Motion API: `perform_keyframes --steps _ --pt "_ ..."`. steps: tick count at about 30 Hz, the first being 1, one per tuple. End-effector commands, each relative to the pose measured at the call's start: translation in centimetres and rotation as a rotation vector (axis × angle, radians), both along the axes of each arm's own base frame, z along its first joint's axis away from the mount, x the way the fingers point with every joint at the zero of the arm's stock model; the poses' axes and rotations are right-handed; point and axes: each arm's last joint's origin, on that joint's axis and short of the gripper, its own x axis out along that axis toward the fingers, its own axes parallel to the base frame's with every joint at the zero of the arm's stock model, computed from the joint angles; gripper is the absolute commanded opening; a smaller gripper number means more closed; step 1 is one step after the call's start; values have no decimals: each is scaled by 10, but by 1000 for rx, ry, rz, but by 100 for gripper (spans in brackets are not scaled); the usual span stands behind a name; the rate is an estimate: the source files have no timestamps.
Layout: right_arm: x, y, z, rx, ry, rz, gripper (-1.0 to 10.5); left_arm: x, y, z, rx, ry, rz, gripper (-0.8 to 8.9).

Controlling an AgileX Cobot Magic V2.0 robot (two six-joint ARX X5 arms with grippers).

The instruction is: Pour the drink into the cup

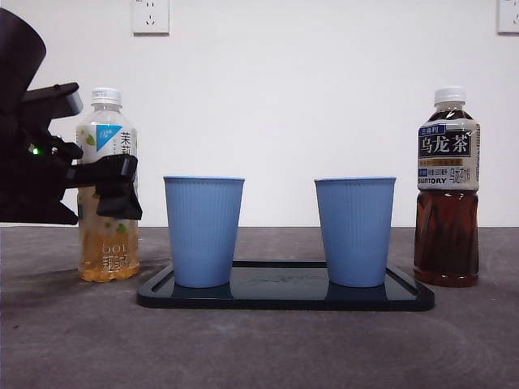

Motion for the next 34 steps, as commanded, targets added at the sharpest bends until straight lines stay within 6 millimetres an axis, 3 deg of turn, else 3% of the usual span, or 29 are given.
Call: perform_keyframes --steps 1,16,27,34 --pt "-1 0 6 17 -17 0 430 0 -1 8 0 -10 -6 480" --pt "-1 0 6 18 -16 0 430 -42 13 63 -17 -36 -8 478" --pt "-2 -1 2 6 30 -1 430 -98 29 113 -78 -83 -17 466" --pt "-3 -1 -1 15 74 -2 430 -138 41 133 -93 -33 -33 465"
